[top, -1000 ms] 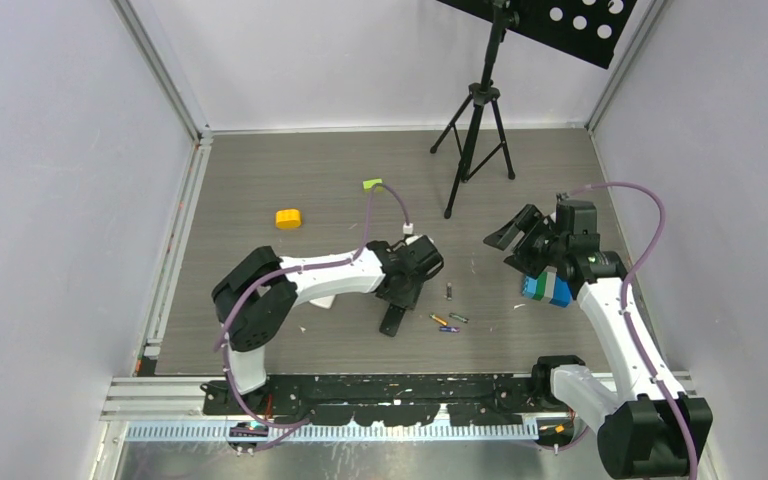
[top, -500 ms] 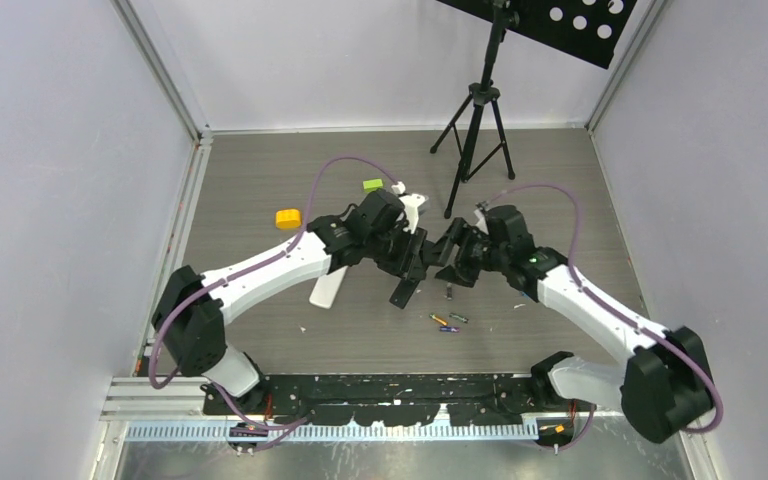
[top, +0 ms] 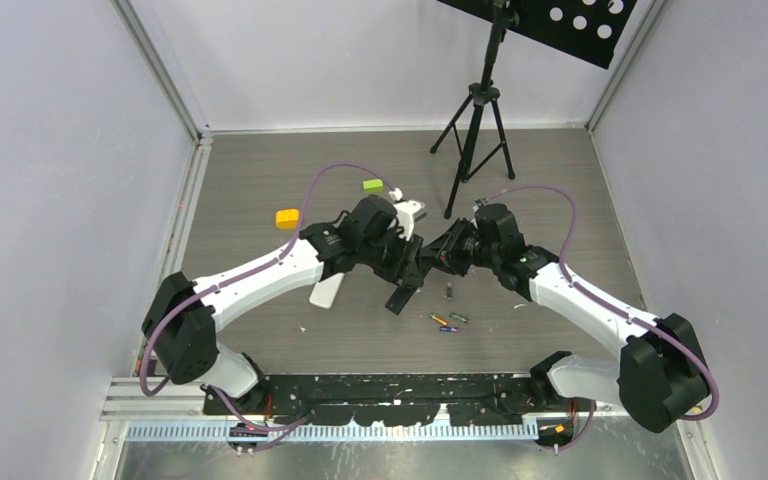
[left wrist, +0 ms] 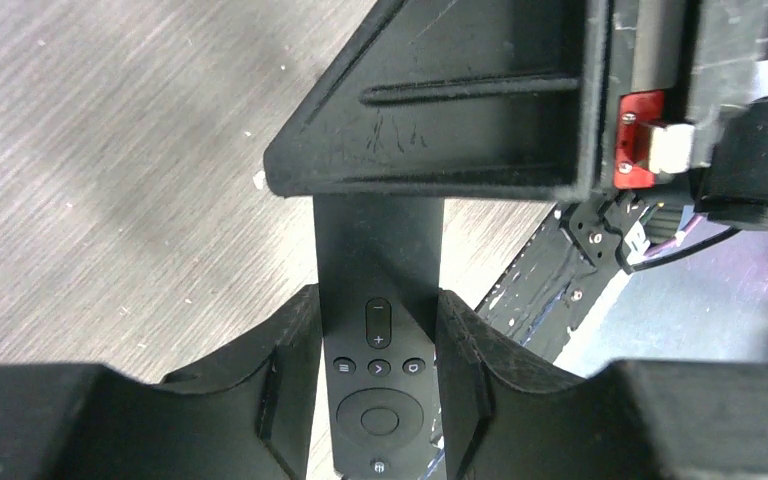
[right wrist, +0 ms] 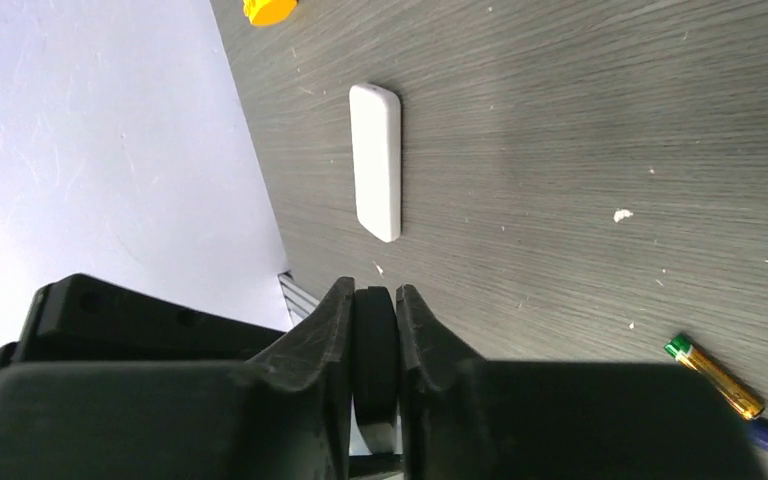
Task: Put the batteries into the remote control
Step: Turn over the remote control.
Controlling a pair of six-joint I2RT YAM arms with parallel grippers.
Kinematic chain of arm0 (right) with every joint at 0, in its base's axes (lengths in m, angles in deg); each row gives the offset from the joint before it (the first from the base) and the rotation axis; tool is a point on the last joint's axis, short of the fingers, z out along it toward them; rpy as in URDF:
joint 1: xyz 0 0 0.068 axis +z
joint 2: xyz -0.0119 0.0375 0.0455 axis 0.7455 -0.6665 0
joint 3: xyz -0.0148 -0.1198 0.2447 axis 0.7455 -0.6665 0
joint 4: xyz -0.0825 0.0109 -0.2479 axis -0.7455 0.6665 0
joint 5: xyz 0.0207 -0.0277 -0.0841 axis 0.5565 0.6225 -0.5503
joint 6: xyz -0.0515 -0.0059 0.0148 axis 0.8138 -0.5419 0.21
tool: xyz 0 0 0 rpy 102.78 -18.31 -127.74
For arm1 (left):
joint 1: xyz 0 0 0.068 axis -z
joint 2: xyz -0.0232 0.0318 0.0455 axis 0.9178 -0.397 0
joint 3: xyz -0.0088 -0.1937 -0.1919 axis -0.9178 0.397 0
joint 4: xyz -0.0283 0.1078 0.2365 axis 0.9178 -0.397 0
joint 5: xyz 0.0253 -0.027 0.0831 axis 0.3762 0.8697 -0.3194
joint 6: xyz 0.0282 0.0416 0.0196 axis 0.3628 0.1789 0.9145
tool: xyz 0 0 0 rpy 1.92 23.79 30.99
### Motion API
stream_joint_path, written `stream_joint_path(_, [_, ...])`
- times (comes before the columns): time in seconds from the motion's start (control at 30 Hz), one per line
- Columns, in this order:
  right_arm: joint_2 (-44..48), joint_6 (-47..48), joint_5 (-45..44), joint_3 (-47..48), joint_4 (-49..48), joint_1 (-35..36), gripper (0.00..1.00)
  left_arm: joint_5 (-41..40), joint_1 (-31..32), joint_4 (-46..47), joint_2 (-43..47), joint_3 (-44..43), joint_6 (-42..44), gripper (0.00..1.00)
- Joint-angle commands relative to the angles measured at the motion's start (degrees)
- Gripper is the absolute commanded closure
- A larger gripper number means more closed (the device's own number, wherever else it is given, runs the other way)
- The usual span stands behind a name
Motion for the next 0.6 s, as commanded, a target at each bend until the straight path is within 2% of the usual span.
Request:
stream_joint_path(0.0, [2.4,-4.8,-1.9,0.8,-3.4,0.3,0.90,0.7,-0.4,4.4,3.5,-0.4,0.7,0.83])
stream_joint_path(0.03, [2.9,-6.0,-2.8,0.5,-3.5,0.3,0.97,0.4,-0.4,4.4,3.5,-0.6,1.1,0.73])
stream_joint_path(0.1, [4.0,-8.5,-5.0,-0.2,-3.7,0.3,1.00,0.0,-0.4,4.2,3.9,-0.9,2.6,0.38])
stream_joint_path(0.13, [4.5,-9.6,-6.2,-0.1,-3.2,0.3,1.00,-0.8,-0.4,4.1,4.0,-0.9,3.4,0.30])
stream_joint_path(0.2, [5.0,-11.9,-8.7,0.7,-0.9,0.3,1.00,-2.4,-0.4,4.1,4.4,-0.7,6.3,0.18])
stream_joint_path(0.4, [3.8,-19.8,-13.7,4.6,8.9,0.3,1.00,-7.9,1.2,7.8,7.8,3.9,19.9,0.17])
stream_joint_path(0.47, [2.5,-21.3,-13.3,6.2,11.0,0.3,1.00,-8.1,2.4,9.1,8.4,5.3,26.5,0.22])
stream_joint_path(0.57, [0.2,-22.7,-12.2,8.6,14.8,0.3,1.00,-13.4,5.3,11.5,8.5,7.4,34.5,0.25])
